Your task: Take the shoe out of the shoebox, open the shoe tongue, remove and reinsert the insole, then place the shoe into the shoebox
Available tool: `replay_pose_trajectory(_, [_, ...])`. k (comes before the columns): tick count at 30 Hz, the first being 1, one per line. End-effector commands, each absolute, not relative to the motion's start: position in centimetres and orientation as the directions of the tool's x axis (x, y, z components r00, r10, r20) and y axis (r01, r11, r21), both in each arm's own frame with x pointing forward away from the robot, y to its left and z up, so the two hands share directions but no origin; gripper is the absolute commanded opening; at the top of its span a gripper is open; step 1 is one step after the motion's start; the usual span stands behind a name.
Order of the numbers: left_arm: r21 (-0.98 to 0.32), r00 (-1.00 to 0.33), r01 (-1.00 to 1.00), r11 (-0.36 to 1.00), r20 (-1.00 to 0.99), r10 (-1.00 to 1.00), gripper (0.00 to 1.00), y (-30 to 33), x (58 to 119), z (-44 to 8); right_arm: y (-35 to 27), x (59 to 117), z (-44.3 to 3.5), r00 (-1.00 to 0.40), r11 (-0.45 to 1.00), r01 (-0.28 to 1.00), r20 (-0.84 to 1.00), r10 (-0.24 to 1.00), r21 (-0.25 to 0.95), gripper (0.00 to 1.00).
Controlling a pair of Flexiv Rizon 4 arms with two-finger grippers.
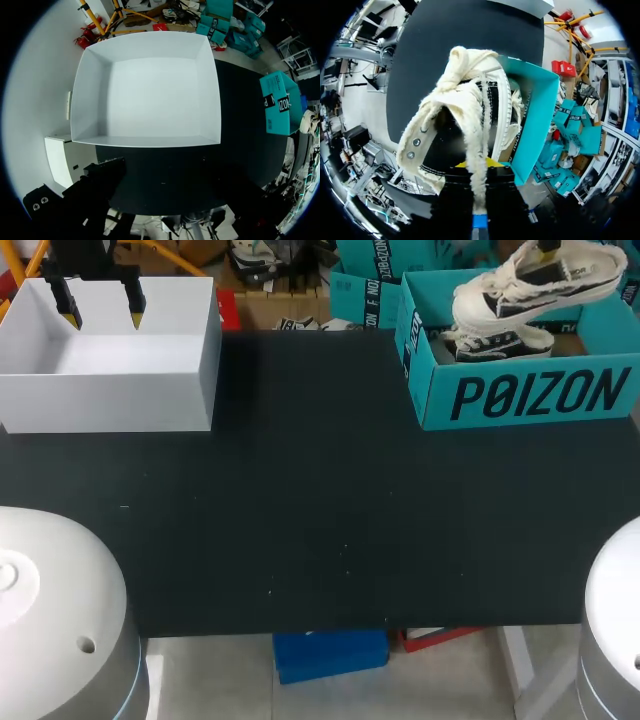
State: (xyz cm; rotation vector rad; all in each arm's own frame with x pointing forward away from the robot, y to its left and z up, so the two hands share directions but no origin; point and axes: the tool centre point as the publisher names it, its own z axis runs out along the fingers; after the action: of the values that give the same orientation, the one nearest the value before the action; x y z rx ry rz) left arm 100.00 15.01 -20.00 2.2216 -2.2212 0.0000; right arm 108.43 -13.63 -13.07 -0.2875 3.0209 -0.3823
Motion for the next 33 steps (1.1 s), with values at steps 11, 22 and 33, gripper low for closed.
replay_pose_trajectory(11, [0.0, 0.0, -1.0, 0.0, 0.0, -1.0, 1.0, 15.0, 100.0, -20.0, -6.1, 100.9, -10.9, -0.978, 0.949, -0.146, -0.105, -0.182, -0.278, 0.0])
replay_pose_trajectory(22, [0.0, 0.0, -1.0, 0.0, 0.0, -1.0, 1.0, 15.0, 100.0, -20.0, 1.6, 96.3, -13.5, -0.986, 0.963, -0.106, -0.098, -0.133, -0.247, 0.0])
replay_pose_trajectory(33, [0.0, 0.0, -1.0, 0.0, 0.0, -1.0, 1.0, 15.0, 100.0, -20.0, 8.5, 93.2, -17.4, -0.994, 0.979, -0.059, -0.083, -0.076, -0.193, 0.0])
